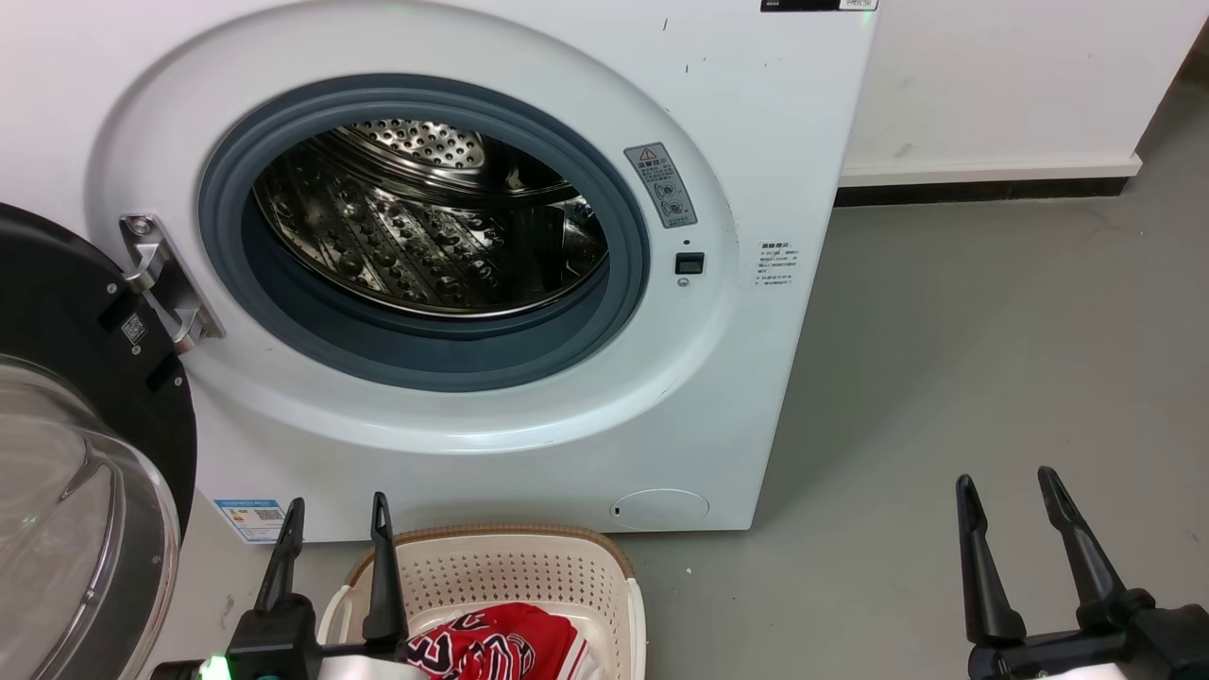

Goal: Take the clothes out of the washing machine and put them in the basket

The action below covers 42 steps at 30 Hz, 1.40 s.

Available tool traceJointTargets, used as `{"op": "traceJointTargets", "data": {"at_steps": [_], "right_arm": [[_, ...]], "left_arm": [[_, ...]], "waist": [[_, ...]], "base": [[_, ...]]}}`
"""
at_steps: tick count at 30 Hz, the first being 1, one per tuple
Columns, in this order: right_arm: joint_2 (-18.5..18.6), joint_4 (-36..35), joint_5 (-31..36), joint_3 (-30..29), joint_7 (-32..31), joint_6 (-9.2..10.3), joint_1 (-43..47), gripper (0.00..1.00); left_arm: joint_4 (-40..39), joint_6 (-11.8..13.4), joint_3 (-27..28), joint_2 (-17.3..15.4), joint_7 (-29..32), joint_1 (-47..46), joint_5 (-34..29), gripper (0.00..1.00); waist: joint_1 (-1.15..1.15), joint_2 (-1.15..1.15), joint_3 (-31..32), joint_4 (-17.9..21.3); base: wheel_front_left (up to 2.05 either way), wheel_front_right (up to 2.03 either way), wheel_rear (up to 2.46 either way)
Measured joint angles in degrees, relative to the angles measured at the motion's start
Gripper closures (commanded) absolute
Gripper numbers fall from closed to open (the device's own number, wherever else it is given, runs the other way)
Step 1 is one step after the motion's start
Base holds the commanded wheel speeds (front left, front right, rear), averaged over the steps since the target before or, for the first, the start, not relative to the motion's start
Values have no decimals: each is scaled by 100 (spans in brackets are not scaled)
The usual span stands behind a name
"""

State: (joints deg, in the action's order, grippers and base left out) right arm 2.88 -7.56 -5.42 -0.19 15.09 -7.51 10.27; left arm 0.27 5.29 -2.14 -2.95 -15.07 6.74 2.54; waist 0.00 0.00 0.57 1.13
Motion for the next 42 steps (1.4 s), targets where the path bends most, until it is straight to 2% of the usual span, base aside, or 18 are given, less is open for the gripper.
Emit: {"op": "traceJointTargets", "data": {"at_steps": [6,7,12,29,42], "right_arm": [[0,3,-19,9,0,0,0,0],[-2,45,-14,9,-2,0,2,100],[-7,302,-38,20,-23,0,40,100],[78,709,-2058,38,-357,0,-202,100],[134,960,-3331,24,-609,0,-450,100]], "left_arm": [[25,37,27,1,0,-1,16,0],[64,40,25,1,1,5,16,100],[312,40,7,7,30,119,57,100],[554,-229,40,-66,381,-87,2123,100],[731,-430,87,-126,625,-296,3445,100]], "waist": [[0,0,-4,7],[0,0,-4,8],[1,0,-5,8],[1,0,-15,-8],[1,0,-22,-21]], "base": [[0,0,0],[0,0,0],[0,0,0],[0,0,0],[0,0,0]]}}
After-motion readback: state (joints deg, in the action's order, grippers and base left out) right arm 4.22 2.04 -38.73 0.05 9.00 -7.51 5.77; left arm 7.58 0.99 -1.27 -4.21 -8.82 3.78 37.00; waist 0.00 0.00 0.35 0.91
